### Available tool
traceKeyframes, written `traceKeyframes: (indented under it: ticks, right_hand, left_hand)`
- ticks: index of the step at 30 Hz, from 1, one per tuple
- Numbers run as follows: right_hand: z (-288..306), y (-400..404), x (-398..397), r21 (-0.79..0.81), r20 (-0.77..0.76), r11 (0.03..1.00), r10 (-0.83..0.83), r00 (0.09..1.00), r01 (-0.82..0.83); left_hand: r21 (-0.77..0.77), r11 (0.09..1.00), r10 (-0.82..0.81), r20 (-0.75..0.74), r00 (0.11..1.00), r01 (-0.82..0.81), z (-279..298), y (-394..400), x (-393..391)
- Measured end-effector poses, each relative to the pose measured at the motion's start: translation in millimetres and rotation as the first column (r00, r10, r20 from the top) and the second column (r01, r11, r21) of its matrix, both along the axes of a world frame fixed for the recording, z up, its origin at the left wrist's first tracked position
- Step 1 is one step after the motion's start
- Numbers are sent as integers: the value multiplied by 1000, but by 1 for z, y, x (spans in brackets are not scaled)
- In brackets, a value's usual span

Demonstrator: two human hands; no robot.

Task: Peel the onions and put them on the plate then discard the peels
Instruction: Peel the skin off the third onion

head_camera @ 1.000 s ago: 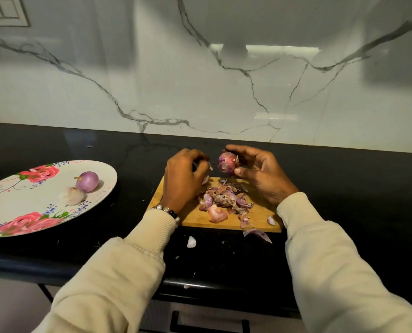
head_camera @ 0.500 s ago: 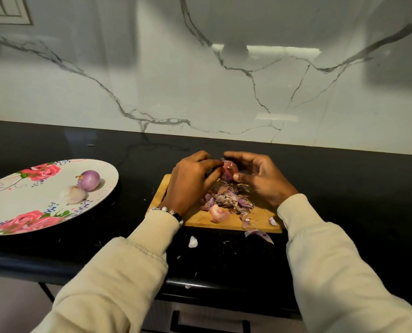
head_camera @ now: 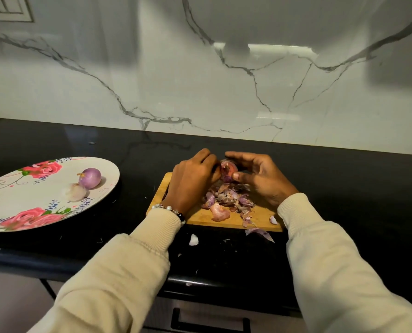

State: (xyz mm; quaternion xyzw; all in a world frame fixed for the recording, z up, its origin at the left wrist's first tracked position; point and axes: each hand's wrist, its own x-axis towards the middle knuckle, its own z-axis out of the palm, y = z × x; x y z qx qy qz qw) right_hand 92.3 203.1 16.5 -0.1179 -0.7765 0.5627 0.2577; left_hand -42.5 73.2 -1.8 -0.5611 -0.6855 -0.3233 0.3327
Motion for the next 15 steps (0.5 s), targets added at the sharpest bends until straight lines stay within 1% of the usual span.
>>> traceKeyframes:
  ticks: [3,5,7,12,15]
  right_hand:
    - [-1,3,0,-25,-12,1000,-14,1000,14]
    - [-1,5,0,-24,-5,999,-23,1000,23]
    - [-1,5,-1,-13,16,1000,-23,1000,23]
    - [0,2,-1,18,50,1000,-20,999,19]
    - [0,3,-1,33,66,999,-25,997,23]
  left_hand:
    - [-4,997,-77,23,997,77,1,-1,-3]
    - [-50,994,-102,-3,995,101,1,-3,-4]
    - [-93,992,-83,-37,996,79,1,-3,-4]
    - [-102,995,-23,-113,993,11,-1,-1,-5]
    - [-143,989,3,-161,987,-26,-2,0,-5]
